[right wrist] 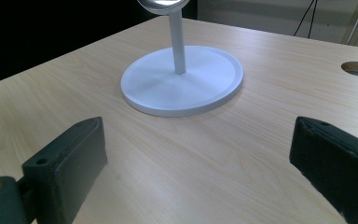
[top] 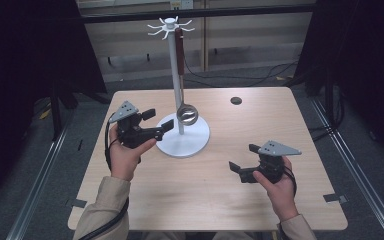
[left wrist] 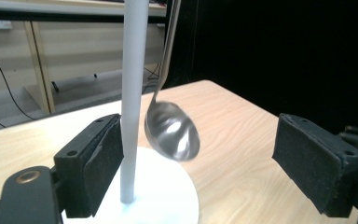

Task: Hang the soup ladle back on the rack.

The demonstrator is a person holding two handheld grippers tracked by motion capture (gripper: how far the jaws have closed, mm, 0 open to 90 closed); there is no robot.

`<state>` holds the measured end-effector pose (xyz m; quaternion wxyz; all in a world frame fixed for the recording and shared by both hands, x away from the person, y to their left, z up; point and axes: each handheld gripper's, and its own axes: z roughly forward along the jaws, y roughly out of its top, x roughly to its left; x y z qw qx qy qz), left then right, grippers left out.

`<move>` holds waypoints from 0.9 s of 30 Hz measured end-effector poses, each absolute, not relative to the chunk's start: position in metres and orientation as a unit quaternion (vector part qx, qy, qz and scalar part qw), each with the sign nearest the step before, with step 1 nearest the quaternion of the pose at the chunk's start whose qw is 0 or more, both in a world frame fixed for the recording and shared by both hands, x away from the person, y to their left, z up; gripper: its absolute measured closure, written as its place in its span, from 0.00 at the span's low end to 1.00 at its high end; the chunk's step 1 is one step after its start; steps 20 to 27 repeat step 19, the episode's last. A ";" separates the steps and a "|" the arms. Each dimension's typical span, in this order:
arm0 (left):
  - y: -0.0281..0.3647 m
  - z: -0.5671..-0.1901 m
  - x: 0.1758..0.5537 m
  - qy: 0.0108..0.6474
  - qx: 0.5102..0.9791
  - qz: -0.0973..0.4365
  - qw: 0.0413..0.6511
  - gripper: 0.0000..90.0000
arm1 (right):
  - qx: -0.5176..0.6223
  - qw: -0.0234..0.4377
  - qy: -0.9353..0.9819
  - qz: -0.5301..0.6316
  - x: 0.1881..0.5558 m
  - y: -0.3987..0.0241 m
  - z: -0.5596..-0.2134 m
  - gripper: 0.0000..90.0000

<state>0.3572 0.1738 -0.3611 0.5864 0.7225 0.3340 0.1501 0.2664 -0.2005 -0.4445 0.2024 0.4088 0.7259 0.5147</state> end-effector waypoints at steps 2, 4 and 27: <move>0.176 -0.366 0.356 0.334 0.723 0.148 0.586 0.17 | 0.409 0.202 0.726 0.515 0.266 -0.200 -0.445 0.04; 0.177 -0.370 0.355 0.334 0.723 0.148 0.587 0.17 | 0.409 0.201 0.727 0.514 0.266 -0.200 -0.445 0.04; 0.185 -0.406 0.345 0.343 0.733 0.140 0.571 0.17 | 0.409 0.203 0.728 0.511 0.266 -0.202 -0.446 0.04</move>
